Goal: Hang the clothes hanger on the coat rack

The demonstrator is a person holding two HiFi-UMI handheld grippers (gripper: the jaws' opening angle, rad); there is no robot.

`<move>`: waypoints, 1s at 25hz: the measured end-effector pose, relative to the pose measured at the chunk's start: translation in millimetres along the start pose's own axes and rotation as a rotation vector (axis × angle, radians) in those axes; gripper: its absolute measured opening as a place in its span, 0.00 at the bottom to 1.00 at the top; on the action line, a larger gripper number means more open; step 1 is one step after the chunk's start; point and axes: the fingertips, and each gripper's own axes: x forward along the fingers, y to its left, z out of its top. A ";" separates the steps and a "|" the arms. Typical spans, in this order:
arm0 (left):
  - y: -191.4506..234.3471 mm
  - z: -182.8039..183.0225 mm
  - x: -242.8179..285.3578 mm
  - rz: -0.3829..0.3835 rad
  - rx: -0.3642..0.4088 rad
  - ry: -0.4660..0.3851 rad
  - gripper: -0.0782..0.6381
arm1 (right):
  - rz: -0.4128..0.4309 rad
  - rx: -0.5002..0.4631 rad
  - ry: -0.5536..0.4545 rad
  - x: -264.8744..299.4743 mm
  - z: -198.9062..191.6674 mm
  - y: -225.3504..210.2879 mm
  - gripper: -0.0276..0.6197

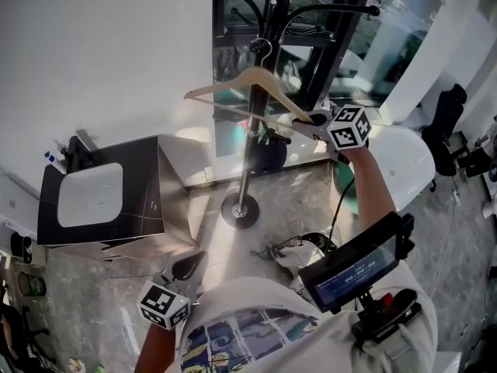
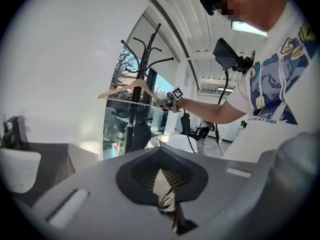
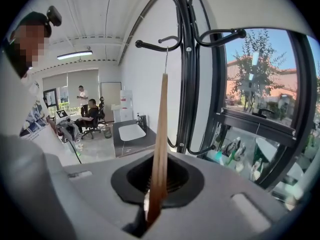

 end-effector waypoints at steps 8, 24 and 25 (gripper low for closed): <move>2.6 7.0 11.8 -0.005 0.017 0.030 0.11 | -0.031 -0.066 -0.042 1.4 -1.0 -8.1 0.07; 4.5 -4.3 -18.1 -0.074 0.010 0.061 0.11 | -0.339 0.022 -0.119 -62.8 -18.9 -29.1 0.53; 3.6 -5.2 -21.7 -0.085 0.012 0.065 0.11 | -0.368 0.029 -0.125 -72.8 -21.7 -26.4 0.54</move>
